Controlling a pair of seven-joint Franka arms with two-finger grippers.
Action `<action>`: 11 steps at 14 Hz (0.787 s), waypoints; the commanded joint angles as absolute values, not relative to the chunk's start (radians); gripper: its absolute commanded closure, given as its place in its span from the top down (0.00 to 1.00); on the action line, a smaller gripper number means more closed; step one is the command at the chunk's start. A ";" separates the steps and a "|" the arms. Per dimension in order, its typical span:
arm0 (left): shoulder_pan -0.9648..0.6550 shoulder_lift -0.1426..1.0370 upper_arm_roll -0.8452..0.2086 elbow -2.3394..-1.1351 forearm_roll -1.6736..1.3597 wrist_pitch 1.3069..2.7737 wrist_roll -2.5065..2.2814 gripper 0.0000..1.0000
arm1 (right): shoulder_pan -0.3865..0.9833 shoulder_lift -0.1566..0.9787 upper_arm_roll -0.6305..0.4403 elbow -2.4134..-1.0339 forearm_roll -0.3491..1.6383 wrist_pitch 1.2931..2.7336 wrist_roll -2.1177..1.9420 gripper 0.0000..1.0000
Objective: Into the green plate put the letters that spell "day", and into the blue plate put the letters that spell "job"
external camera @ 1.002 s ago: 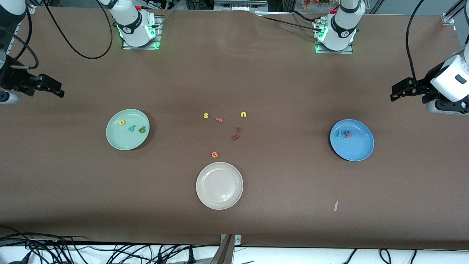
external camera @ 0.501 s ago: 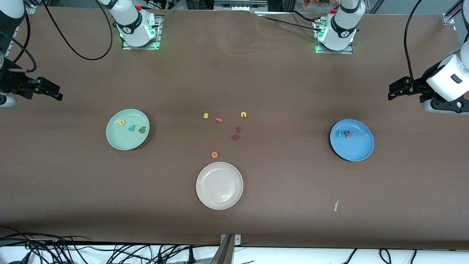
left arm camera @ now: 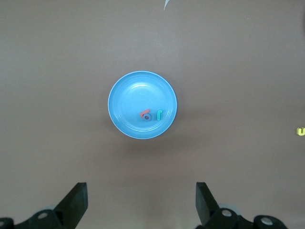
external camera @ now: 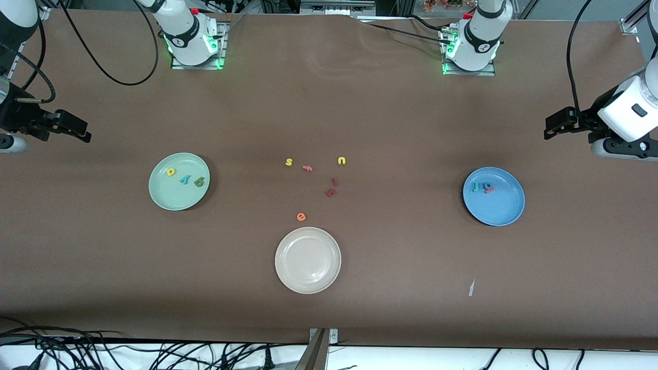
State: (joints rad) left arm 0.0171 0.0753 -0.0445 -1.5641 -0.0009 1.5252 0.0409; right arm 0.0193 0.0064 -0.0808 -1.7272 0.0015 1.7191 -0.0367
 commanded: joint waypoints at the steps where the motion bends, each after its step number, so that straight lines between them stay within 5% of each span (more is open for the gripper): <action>1: 0.015 0.080 -0.044 -1.548 -0.008 1.502 0.060 1.00 | 0.018 0.015 -0.080 -1.701 0.018 1.684 -0.032 1.00; 11: 0.014 0.080 -0.044 -1.548 -0.008 1.499 0.060 1.00 | 0.017 0.014 -0.084 -1.701 0.020 1.674 -0.032 1.00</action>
